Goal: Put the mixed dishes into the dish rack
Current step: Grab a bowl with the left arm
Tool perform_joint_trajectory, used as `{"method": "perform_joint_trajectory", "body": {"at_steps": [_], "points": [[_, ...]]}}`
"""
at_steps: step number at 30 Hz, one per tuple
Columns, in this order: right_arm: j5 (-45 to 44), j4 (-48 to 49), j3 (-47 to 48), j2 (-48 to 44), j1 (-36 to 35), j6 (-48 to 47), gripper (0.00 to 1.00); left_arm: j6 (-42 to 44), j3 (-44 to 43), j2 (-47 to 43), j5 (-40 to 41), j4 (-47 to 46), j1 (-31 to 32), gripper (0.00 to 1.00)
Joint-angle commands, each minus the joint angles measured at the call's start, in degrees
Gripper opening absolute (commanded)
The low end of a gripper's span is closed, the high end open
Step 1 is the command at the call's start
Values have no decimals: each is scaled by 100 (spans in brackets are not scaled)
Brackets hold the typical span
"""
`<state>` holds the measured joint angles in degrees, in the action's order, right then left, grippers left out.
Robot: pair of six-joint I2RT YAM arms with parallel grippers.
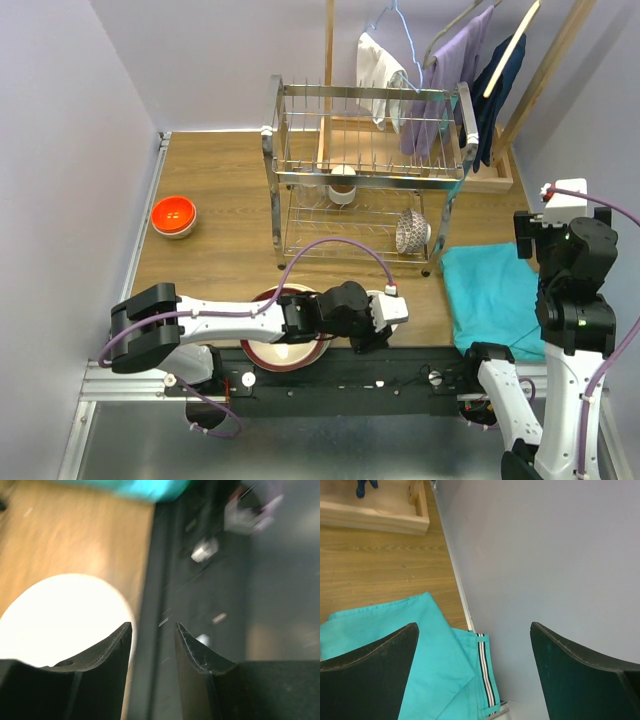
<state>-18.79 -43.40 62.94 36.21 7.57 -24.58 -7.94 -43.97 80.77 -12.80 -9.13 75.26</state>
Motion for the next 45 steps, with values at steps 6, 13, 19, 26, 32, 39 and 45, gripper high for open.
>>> {"method": "perform_joint_trajectory", "body": {"at_steps": [6,13,19,26,32,39,45], "points": [[147,-213,201,-167,157,278,100,1550,-270,290,1112,1511,23,50],[200,-336,395,-140,201,322,100,1682,-481,703,1069,1361,23,49],[209,-415,360,-210,227,366,100,1840,-841,931,683,1466,120,22],[261,-450,289,-316,227,366,100,1806,-886,310,-3,2028,147,0],[262,-406,385,-140,236,366,100,1184,-710,-474,31,1959,42,0],[112,-582,719,141,236,199,100,-854,-561,-475,234,205,-863,0],[24,-758,913,369,245,15,100,-1990,-526,-554,427,-869,-1488,0]]}}
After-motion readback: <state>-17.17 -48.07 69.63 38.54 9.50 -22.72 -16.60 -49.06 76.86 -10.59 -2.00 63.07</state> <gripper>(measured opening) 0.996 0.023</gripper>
